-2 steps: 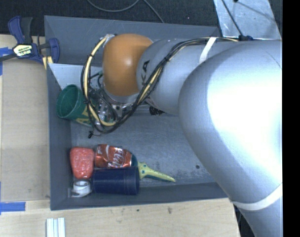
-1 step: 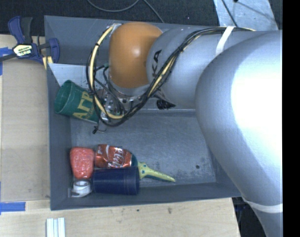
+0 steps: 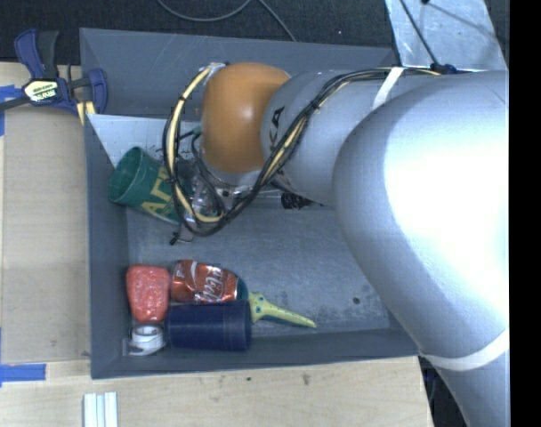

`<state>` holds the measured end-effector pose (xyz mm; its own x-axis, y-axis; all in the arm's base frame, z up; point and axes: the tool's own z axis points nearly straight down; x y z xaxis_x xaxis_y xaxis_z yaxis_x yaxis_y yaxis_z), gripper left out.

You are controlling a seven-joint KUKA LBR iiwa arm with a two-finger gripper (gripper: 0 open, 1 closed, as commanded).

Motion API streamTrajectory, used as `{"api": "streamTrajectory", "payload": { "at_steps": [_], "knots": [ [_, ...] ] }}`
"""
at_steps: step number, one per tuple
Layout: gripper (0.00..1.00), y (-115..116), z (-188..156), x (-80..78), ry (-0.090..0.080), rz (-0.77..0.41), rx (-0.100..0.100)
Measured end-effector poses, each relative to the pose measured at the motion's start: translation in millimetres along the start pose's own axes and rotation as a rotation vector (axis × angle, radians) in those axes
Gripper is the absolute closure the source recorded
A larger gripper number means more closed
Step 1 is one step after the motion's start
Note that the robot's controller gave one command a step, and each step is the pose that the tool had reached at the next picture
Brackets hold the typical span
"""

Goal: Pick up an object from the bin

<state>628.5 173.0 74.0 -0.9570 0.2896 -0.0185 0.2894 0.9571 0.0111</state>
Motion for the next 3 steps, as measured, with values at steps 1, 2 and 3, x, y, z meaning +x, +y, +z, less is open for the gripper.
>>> {"api": "streamTrajectory", "payload": {
  "at_steps": [1,2,3],
  "knots": [
    [1.0,0.0,0.0,0.0,0.0,0.0,0.0],
    [1.0,0.0,0.0,0.0,0.0,0.001,0.0],
    [1.0,0.0,0.0,0.0,0.0,0.001,0.0]
  ]
}}
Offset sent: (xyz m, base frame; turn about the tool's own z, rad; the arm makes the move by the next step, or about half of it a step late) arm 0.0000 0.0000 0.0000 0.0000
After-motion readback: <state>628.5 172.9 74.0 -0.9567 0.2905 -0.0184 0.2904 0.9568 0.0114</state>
